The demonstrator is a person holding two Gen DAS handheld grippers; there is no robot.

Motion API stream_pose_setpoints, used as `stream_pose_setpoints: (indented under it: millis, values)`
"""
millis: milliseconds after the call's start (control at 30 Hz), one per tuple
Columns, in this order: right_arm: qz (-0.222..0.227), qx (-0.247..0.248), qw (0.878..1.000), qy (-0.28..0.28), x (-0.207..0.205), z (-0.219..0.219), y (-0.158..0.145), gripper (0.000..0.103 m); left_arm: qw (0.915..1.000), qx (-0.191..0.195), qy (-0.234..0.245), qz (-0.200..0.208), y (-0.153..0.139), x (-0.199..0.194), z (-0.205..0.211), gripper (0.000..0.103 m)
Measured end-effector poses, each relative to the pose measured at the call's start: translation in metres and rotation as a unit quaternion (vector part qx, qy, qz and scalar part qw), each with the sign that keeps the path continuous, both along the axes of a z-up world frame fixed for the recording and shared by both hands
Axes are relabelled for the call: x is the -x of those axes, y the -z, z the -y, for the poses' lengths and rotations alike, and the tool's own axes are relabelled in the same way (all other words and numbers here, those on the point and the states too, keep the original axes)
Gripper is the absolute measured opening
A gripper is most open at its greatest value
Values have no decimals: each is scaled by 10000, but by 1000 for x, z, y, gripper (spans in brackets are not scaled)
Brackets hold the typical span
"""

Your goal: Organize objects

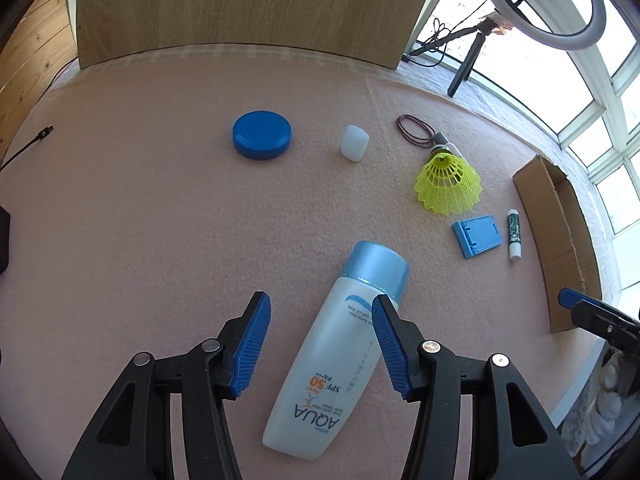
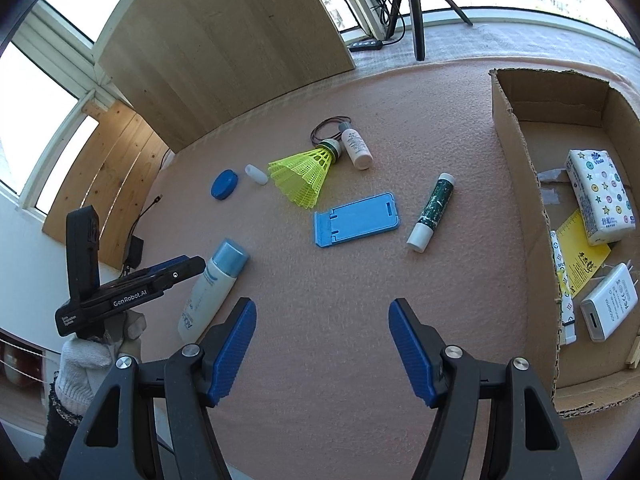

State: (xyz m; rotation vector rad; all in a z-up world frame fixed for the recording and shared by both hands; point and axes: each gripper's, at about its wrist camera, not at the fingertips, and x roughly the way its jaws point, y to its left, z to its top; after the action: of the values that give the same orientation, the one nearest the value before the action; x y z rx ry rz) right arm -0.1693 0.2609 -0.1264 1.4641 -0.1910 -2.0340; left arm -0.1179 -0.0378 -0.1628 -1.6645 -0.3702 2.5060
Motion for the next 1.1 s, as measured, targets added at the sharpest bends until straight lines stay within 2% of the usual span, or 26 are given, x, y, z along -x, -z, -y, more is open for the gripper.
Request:
stream_pose_setpoints:
  millis: [133, 367, 500, 667, 833, 1100]
  values:
    - [29, -12, 9999, -151, -4, 17, 3, 65, 9996, -285, 41, 83, 9, -17, 5, 56]
    - [118, -28, 9993, -355, -9, 44, 12, 65, 9975, -647, 245, 137, 16, -35, -19, 56]
    - [146, -71, 9988, -468, -10, 58, 16, 65, 9986, -448, 243, 135, 17, -35, -35, 56]
    - [201, -155, 9978, -617, -3, 81, 23, 65, 9987, -479, 142, 105, 17, -29, -34, 56]
    - [395, -117, 9953, -875, 0, 108, 33, 65, 9993, -277, 246, 64, 17, -24, -36, 56]
    - [730, -107, 9903, -1174, 1, 143, 51, 65, 9987, -344, 360, 80, 21, -24, -36, 56]
